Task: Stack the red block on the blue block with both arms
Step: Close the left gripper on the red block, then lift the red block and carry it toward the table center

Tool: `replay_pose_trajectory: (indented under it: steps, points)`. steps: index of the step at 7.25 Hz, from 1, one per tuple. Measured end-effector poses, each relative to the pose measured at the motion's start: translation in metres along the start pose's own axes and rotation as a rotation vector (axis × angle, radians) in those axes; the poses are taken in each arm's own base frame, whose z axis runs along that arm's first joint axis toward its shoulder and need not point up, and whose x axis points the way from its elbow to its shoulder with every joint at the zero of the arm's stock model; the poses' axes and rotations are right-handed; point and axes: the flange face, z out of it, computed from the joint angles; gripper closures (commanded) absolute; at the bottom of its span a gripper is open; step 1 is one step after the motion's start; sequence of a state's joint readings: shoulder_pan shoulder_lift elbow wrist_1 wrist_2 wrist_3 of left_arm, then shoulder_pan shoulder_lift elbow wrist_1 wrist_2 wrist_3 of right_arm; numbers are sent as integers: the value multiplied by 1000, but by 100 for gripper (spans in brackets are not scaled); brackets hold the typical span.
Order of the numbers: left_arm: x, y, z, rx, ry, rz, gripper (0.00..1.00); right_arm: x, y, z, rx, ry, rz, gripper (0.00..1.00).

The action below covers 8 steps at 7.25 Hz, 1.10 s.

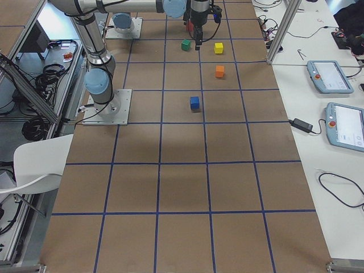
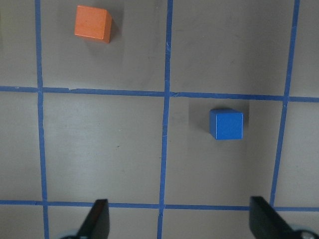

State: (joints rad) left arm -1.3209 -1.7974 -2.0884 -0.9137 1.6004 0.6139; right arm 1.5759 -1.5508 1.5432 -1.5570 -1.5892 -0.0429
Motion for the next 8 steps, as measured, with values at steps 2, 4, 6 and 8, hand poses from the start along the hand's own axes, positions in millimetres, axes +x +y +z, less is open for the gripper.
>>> replay_pose_trajectory:
  steps: [2, 4, 6, 8]
  points:
    - [-2, -5, 9, 16, -10, 1, 14, 0, 0, 0, -1, 0, 0, 0]
    - [-5, -11, 13, 40, -26, 0, 14, 0, 0, 1, -1, 0, 0, 0]
    - [-6, -13, 15, 50, -33, 2, 80, 0, 0, 0, 0, 0, -1, 0]
    - [-5, -13, 15, 53, -34, 3, 91, 0, -1, 0, 1, 0, -2, 0]
